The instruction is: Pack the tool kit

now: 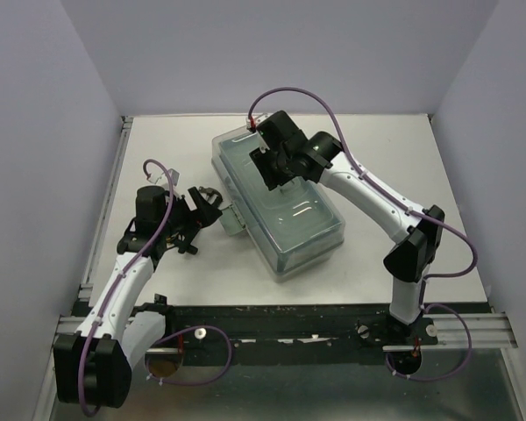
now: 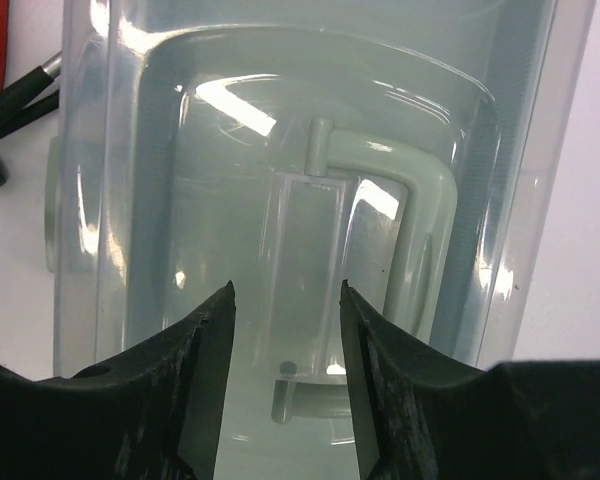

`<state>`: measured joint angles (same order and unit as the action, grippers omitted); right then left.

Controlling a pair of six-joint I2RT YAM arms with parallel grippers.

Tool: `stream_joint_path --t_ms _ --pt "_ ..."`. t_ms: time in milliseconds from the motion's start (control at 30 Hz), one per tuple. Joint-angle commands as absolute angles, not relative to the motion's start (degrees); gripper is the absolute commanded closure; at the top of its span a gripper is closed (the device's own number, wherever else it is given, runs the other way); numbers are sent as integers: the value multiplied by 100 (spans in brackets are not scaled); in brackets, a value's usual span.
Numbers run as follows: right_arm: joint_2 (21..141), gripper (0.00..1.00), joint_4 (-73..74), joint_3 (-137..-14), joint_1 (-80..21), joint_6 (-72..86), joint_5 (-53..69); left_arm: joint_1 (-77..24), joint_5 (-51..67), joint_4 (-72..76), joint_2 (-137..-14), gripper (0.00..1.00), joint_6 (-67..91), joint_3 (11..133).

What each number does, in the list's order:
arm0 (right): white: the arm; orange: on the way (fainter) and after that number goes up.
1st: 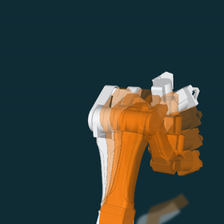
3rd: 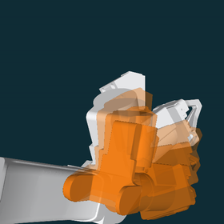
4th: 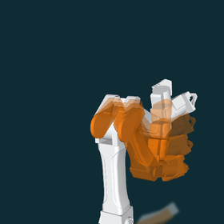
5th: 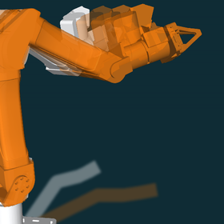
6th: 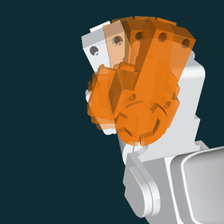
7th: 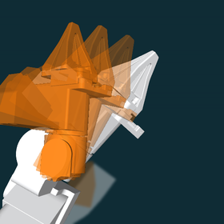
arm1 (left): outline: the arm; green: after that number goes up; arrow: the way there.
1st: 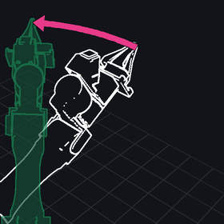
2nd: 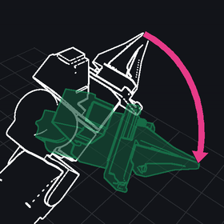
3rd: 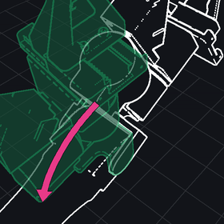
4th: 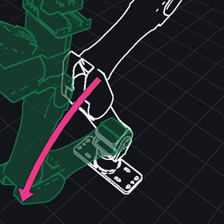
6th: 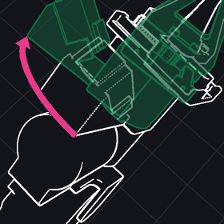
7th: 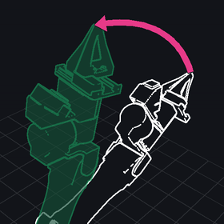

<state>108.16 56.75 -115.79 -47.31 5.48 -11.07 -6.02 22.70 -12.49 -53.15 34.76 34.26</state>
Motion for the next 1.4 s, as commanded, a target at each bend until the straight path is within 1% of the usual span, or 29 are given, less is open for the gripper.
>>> stream_joint_path --t_ms 0,200,433,533,600,700,800,1067,1367 --pt "10986 47 5836 -11514 -4764 483 -1230 -615 2329 -1204 -5221 9 3490 3392" --pt "10995 49 5871 -11391 -4720 483 -1389 -615 2294 -1380 -5159 9 3349 3489" --pt "10995 54 5889 -11022 -4693 562 -1073 -624 2276 -1485 -5071 11 3270 3603" --pt "11013 58 5959 -10908 -4650 641 -967 -615 2233 -1582 -5019 11 3208 3691" --pt "11004 65 5985 -10828 -4623 703 -897 -615 2198 -1669 -4992 11 3156 3761" --pt "10943 83 5941 -10740 -4588 773 -800 -624 2127 -1758 -4940 11 3068 3849" --pt "10899 99 5950 -10863 -4570 809 -809 -615 2153 -1732 -4904 11 2980 3885" --pt "10714 99 5968 -11417 -4562 826 -975 -624 2136 -1635 -5010 12 3076 3850" --pt "10556 99 5959 -11610 -4518 853 -1072 -668 2127 -1520 -5124 12 3129 3771"
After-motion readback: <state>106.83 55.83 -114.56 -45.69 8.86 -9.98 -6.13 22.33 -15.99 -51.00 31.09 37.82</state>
